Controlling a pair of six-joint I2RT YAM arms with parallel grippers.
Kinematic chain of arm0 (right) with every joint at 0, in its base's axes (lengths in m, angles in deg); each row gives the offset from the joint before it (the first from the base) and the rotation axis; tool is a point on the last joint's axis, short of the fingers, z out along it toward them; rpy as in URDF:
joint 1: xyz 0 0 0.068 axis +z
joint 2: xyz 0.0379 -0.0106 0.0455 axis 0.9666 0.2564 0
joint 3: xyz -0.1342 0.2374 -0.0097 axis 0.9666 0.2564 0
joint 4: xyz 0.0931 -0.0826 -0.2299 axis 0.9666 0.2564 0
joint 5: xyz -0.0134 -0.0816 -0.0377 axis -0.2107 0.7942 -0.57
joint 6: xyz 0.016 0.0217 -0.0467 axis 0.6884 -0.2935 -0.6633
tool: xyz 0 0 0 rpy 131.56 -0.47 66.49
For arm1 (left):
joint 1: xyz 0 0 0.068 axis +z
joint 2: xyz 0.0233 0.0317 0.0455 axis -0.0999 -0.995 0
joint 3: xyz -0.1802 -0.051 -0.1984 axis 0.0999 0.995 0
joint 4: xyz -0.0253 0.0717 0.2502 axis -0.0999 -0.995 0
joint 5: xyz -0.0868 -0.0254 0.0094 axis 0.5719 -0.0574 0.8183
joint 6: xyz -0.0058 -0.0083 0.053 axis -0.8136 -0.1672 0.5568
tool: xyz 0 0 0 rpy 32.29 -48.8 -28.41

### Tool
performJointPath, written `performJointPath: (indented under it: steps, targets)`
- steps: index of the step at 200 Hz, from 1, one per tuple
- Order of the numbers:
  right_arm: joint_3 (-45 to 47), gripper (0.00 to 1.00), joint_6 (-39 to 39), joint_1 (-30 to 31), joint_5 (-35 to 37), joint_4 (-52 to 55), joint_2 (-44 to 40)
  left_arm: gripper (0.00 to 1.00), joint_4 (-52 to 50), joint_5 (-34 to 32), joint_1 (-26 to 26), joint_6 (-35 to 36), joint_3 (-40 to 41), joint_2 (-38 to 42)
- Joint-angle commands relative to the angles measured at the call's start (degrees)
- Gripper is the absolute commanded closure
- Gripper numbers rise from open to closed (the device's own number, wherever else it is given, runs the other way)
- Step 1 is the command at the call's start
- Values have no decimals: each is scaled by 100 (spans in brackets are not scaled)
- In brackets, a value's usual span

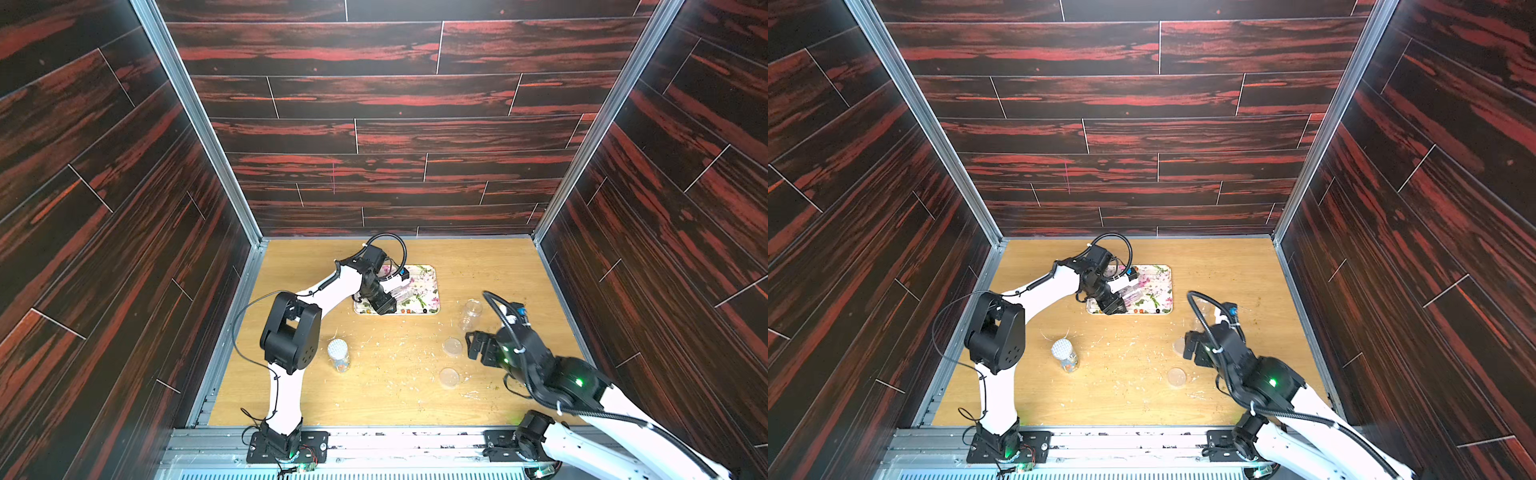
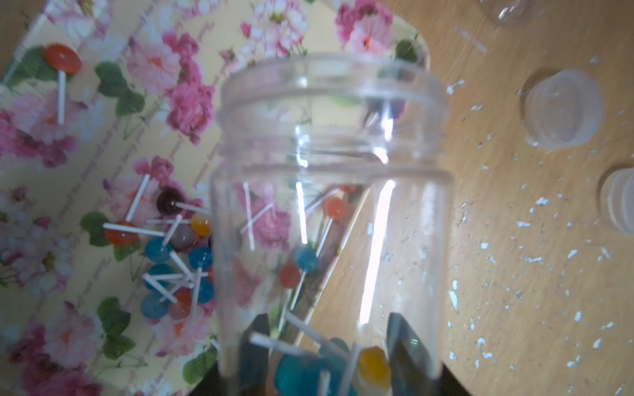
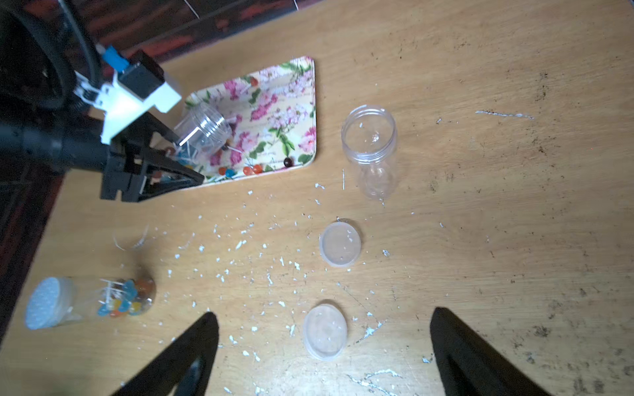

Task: Pour the candies out of the jar
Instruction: 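Pour the candies out of the jar onto the tray.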

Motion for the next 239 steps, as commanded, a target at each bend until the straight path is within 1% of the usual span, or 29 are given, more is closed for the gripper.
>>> performJointPath:
  steps: [1,36,56,70,92,178,204,239]
  targets:
    - [-238,1,-109,-19,-51,-7,134,58,-540,-286,35,314,-357,-144]
    - [-235,1,-248,-19,-278,-194,248,58,-952,-558,38,481,-865,-392]
    - [-173,1,-241,-19,-402,-197,249,58,-1184,-666,38,735,-1128,-505]
    - [-86,1,-221,-19,-510,-232,222,58,-1262,-808,38,764,-1277,-570]
    - [-45,1,-285,-19,-671,-222,233,58,-1333,-877,33,806,-1355,-628]
    - [29,1,-270,-18,-767,-225,275,58,-1509,-1190,28,996,-1669,-798]
    - [33,1,-291,-24,-820,-185,291,58,-1764,-1499,-4,1220,-1876,-975]
    - [24,1,-317,-19,-882,-101,268,58,-2025,-1778,-74,1314,-2194,-1140]
